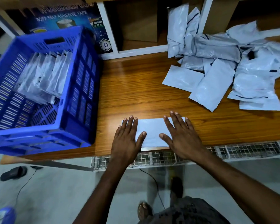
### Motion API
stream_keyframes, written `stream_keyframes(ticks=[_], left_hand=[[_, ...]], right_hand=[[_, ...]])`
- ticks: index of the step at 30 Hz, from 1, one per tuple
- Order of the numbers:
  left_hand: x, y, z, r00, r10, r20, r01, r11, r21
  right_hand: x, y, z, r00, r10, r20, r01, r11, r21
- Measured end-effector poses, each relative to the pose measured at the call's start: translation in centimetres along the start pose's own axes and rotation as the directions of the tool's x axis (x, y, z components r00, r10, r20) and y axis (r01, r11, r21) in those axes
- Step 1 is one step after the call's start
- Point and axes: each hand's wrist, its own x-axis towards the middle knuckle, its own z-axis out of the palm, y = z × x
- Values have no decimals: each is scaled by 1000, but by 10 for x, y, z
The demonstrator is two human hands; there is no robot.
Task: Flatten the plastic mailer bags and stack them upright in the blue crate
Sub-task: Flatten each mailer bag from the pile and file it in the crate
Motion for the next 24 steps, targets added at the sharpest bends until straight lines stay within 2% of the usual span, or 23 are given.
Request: stream_keyframes(ticks=[3,5,8,11,14,19,22,24], left_hand=[[-6,-7,-6,999,51,11,-51,998,-49],[-18,-19,-12,998,47,-51,-53,991,-125],[-43,-40,-15,976,-51,-212,1,973,-231],[-62,-55,-15,962,-46,-270,-23,969,-246],[-76,-60,-19,963,28,-266,-96,964,-246],[-96,-53,-49,914,26,-405,-152,947,-283],[-103,-47,-75,847,-11,-532,-157,950,-269],[-110,-45,-94,797,-49,-602,-147,951,-272]], right_hand=[[-1,-1,-7,997,30,73,-27,999,-41],[-2,-7,-16,998,13,61,-11,999,-37],[-5,-26,-28,985,-172,-17,173,985,23],[-1,-54,-27,949,-311,58,312,950,-19],[-4,-68,-12,953,-263,150,283,950,-132],[-46,-77,-5,970,-233,73,242,952,-185],[-72,-90,-22,971,-236,39,239,955,-175],[-82,-98,-33,972,-224,-64,217,970,-106]])
